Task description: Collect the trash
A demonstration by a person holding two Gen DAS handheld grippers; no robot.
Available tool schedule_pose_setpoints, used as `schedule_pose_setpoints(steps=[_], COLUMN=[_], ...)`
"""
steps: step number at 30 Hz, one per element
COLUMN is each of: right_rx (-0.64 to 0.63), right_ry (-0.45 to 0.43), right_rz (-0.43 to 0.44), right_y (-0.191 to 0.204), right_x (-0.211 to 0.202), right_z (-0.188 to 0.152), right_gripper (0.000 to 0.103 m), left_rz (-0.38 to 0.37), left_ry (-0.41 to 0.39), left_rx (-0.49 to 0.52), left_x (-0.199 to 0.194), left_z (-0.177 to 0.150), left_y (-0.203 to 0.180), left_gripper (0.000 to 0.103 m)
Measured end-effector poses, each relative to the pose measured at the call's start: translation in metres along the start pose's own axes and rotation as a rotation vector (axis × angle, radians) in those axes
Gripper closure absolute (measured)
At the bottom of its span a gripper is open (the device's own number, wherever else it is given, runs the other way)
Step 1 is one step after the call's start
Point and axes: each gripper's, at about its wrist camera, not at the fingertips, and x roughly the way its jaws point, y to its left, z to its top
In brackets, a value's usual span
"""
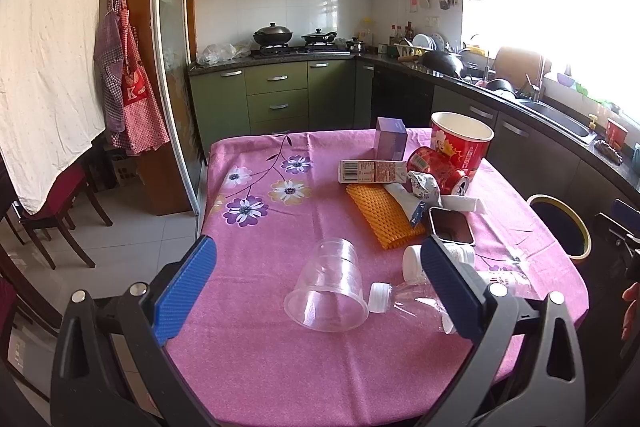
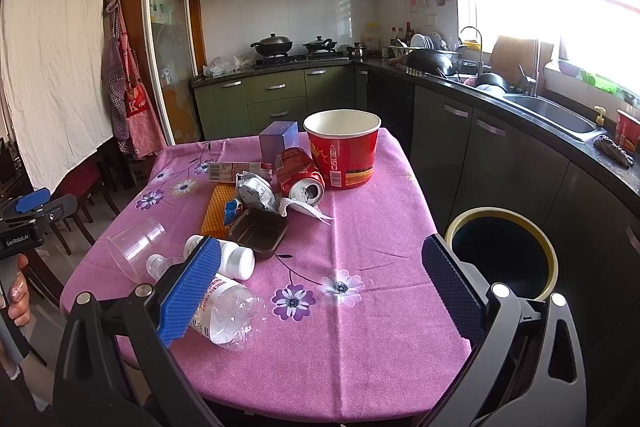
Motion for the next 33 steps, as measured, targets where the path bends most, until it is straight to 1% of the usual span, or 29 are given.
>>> schedule_pose_setpoints(steps=[33], right_rx=[-0.002], right_ry=[0.006], right_rz=[0.002], right_y=[0.0012], right_x=[0.0041], right_z=[-0.0033], right_gripper=[0.004], left_rz=[-0.003], left_ry=[0.011], left_rx=[0.007], left_x=[0.0031], left_z=[-0.0012], left_y=[-0.0035], left_gripper=[0.006])
